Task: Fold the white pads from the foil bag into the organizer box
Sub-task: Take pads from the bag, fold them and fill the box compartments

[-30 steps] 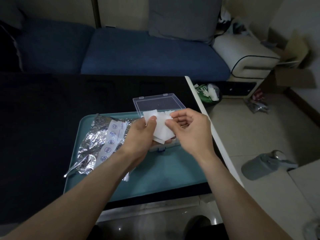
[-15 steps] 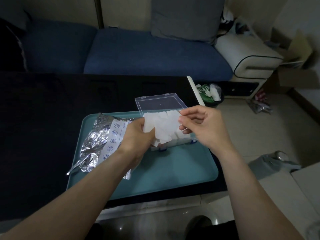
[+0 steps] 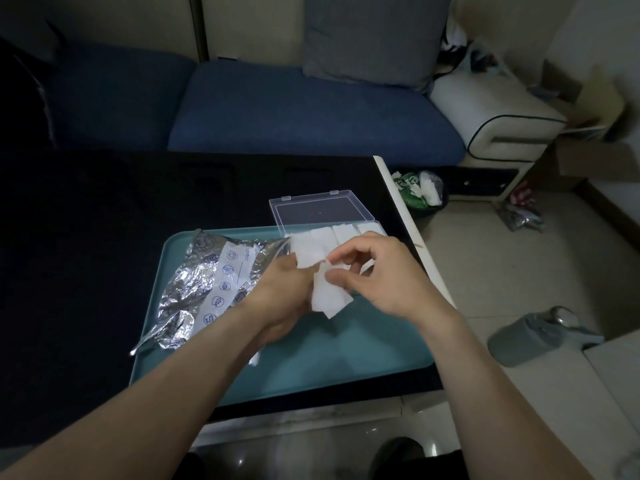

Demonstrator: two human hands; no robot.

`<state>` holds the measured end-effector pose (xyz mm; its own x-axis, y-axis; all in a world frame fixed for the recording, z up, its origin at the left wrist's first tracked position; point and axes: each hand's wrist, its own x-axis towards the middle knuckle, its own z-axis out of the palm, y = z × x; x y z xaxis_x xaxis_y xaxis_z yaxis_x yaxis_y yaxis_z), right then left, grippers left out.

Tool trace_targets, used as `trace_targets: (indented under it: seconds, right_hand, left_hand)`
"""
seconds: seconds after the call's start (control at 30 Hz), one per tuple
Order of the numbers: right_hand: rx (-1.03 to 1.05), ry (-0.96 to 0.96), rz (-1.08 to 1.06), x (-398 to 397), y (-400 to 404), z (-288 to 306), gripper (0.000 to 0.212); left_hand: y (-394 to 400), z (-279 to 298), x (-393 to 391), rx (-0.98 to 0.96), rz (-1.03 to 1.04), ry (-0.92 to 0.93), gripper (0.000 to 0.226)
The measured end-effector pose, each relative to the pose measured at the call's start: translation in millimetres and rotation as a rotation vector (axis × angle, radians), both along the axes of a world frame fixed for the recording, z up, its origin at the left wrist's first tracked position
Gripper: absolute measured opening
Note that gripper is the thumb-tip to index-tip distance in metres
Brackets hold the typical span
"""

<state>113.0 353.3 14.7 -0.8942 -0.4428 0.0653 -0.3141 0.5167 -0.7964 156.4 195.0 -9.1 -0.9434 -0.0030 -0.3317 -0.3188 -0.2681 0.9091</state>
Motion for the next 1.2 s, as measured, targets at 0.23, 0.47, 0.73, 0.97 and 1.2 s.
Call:
trace_targets:
  seconds: [0.23,0.47,0.73,0.97,1.2]
  right_hand:
    - [0.121,0.012,-0.005,-3,7,1,0.014]
    - [-0.015,-0.129,-0.024,-9,28,7,0.016]
    - [-0.215,-0.330,0.075,-8,47,19,0.013]
    - [-0.033,-0.062,-0.101,-1,13,0,0.018]
    - [-0.082,-0.401,-0.168,8,0,1,0.041]
  left_hand:
    - [2,4,-4,0.276,0.041,-0.152,0.030]
    - [0,-4,0,0.024,-0.140,-0.057,0.025]
    - [-1,-14,-2,-0.341,-0.101,0.058,0.018]
    - [3,-15,-6,-0.344,0.007,0.091,0.023]
    - [0,-6,-7,-0.295,0.161,0.180,0.019]
